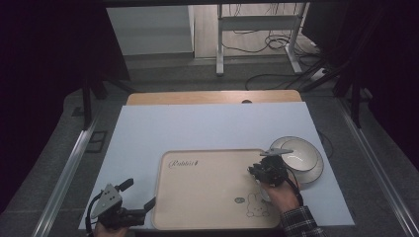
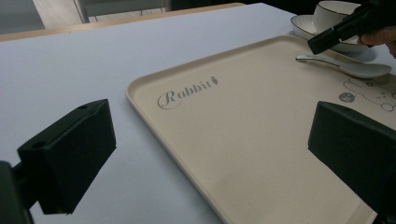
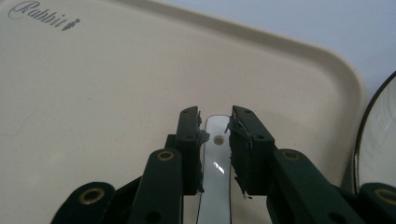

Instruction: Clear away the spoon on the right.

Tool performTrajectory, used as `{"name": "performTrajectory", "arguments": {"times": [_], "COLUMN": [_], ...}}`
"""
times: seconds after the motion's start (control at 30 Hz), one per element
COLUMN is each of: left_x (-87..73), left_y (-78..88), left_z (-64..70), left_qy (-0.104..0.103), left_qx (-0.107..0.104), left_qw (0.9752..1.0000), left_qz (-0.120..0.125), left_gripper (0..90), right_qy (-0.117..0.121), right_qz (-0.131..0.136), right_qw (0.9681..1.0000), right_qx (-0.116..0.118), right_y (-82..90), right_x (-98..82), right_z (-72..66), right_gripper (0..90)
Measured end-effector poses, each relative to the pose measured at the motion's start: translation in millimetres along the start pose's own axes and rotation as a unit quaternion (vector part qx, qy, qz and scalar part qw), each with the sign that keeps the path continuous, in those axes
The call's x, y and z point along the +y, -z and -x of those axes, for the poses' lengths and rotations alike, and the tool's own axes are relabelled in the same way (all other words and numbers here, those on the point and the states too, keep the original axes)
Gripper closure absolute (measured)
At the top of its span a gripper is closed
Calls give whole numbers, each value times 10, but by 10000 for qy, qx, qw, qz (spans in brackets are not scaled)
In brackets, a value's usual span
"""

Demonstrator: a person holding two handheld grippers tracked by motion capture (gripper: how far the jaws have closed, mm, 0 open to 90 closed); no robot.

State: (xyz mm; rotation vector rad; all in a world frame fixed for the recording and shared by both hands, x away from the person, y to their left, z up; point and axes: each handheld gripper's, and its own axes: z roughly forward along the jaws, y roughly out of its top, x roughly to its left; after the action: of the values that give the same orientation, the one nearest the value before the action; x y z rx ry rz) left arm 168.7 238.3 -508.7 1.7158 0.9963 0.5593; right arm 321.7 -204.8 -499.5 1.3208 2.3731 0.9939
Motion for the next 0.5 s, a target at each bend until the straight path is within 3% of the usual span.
{"name": "performTrajectory", "arguments": {"times": [0.17,0.33,0.5], "left_x": [1,1,0], "left_y": [-2,-1,0], "left_z": [3,2,1], "left_qy": [-10,-11,-6], "left_qx": [1,1,0], "left_qw": [10000,10000,10000], "left_qz": [-5,-8,-6], "left_gripper": [6,5,6], "right_qy": [287,421,453], "right_qz": [-81,-236,-356], "right_qw": [9994,9985,9981], "right_qx": [147,253,220], "right_y": [57,-1,-48], "right_x": [10,-21,-42], "right_z": [-50,-132,-124], "right_gripper": [888,896,896]}}
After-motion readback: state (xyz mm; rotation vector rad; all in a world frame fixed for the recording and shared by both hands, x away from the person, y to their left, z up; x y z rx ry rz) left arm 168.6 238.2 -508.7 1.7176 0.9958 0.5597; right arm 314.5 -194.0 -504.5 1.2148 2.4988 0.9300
